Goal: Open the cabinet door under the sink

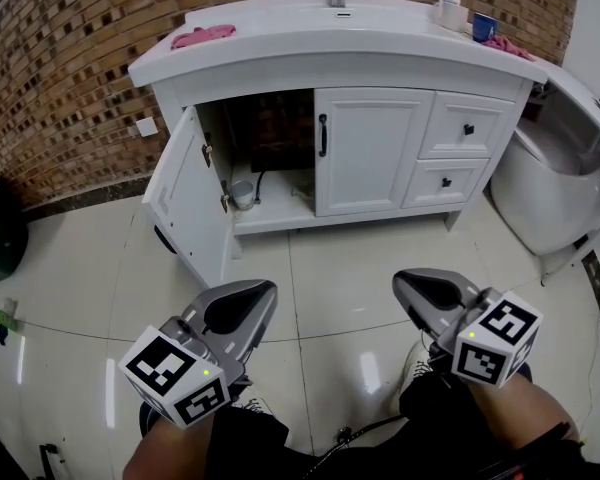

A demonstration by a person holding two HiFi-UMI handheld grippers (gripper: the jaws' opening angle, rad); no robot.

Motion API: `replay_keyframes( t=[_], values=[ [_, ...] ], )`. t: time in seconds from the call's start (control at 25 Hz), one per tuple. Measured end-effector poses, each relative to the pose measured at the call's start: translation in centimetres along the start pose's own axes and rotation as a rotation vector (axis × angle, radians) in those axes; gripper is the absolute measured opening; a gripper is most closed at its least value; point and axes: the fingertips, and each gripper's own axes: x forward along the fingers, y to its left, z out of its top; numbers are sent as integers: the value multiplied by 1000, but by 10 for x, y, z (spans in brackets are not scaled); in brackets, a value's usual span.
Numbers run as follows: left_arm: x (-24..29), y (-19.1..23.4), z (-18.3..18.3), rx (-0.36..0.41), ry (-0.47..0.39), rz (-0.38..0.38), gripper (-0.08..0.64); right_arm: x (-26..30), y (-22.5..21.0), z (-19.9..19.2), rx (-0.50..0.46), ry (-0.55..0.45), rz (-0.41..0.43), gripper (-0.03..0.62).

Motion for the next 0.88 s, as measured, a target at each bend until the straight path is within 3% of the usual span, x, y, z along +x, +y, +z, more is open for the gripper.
replay_keyframes(
  t=[0.88],
  values=[
    [-6,0,1,11,-9,13,5,1,8,-1,-18,11,7,8]
  ],
)
